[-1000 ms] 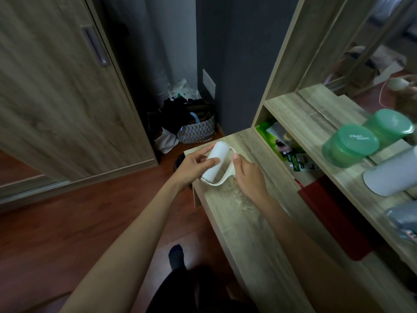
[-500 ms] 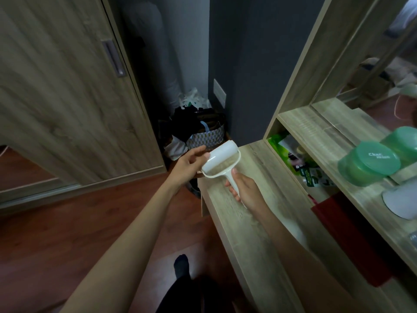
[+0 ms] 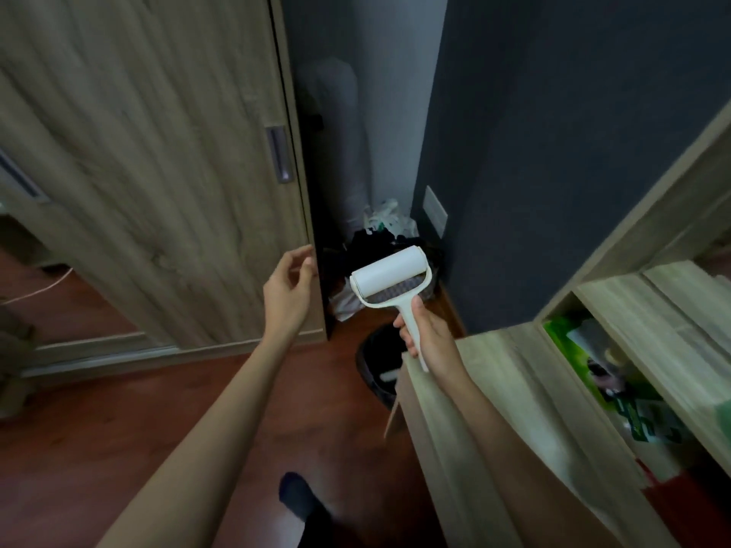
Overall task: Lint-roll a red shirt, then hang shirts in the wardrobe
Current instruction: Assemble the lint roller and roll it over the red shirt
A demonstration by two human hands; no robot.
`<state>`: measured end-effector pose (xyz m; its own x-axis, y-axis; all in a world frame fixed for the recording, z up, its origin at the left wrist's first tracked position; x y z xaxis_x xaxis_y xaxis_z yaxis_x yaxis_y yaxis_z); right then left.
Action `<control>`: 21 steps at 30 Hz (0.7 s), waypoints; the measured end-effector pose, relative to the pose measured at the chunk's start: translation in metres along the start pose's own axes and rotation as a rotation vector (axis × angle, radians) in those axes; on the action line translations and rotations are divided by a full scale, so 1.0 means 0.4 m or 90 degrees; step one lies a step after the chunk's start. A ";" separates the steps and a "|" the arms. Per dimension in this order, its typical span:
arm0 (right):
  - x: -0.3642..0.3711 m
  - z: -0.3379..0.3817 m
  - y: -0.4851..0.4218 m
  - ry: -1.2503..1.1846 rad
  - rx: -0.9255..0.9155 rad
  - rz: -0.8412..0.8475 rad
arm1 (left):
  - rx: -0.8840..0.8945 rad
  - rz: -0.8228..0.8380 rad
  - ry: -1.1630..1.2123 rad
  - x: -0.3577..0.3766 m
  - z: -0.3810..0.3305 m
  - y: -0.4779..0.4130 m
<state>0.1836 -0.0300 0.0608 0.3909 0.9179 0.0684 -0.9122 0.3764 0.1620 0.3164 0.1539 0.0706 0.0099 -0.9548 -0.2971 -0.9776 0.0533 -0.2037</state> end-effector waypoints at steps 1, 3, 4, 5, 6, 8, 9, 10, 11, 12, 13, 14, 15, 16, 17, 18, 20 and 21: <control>0.029 0.010 -0.039 -0.004 0.000 -0.005 | 0.019 -0.014 -0.016 -0.015 0.003 -0.041; 0.090 0.028 -0.119 -0.019 -0.004 -0.017 | 0.046 -0.035 -0.053 -0.045 0.012 -0.129; 0.107 0.033 -0.146 -0.036 -0.001 -0.024 | 0.058 -0.041 -0.069 -0.053 0.015 -0.156; 0.144 0.045 -0.189 -0.053 -0.003 -0.027 | 0.072 -0.054 -0.084 -0.072 0.021 -0.205; 0.175 0.055 -0.228 -0.066 -0.003 -0.030 | 0.086 -0.063 -0.103 -0.086 0.028 -0.248; 0.218 0.075 -0.284 -0.082 -0.007 -0.038 | 0.116 -0.084 -0.148 -0.100 0.040 -0.310; 0.252 0.087 -0.321 -0.091 -0.014 -0.041 | 0.135 -0.090 -0.169 -0.112 0.049 -0.354; 0.281 0.096 -0.357 -0.100 -0.016 -0.044 | 0.153 -0.096 -0.189 -0.117 0.060 -0.397; 0.305 0.105 -0.390 -0.107 -0.016 -0.048 | 0.168 -0.100 -0.210 -0.120 0.069 -0.440; 0.327 0.116 -0.420 -0.113 -0.016 -0.052 | 0.175 -0.101 -0.232 -0.119 0.077 -0.483; 0.345 0.128 -0.447 -0.117 -0.019 -0.056 | 0.173 -0.104 -0.254 -0.116 0.086 -0.524; 0.360 0.139 -0.470 -0.123 -0.022 -0.058 | 0.175 -0.115 -0.282 -0.110 0.094 -0.563; 0.372 0.146 -0.495 -0.130 -0.024 -0.058 | 0.185 -0.132 -0.317 -0.101 0.099 -0.600; 0.381 0.152 -0.520 -0.138 -0.027 -0.057 | 0.196 -0.148 -0.355 -0.089 0.104 -0.637; 0.389 0.157 -0.544 -0.148 -0.032 -0.054 | 0.197 -0.159 -0.392 -0.076 0.108 -0.672; 0.395 0.161 -0.570 -0.156 -0.036 -0.052 | 0.191 -0.163 -0.424 -0.063 0.109 -0.706; 0.404 0.163 -0.623 -0.165 -0.039 -0.050 | 0.180 -0.164 -0.481 -0.037 0.113 -0.765; 0.408 0.163 -0.645 -0.163 -0.033 -0.048 | 0.174 -0.159 -0.506 -0.025 0.117 -0.788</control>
<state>0.4909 0.0143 0.0942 0.4702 0.8276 0.3064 -0.8819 0.4543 0.1264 0.6342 0.1604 0.0942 0.4609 -0.4664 -0.7550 -0.8432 0.0352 -0.5364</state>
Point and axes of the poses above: each hand's wrist, its own y-axis away from the middle knuckle, its own x-axis out of the palm, z = x × y, the point moved 2 cm from there along -y, towards the middle knuckle, and after that the axes turned 7 degrees about -y, right-handed, at the moved point
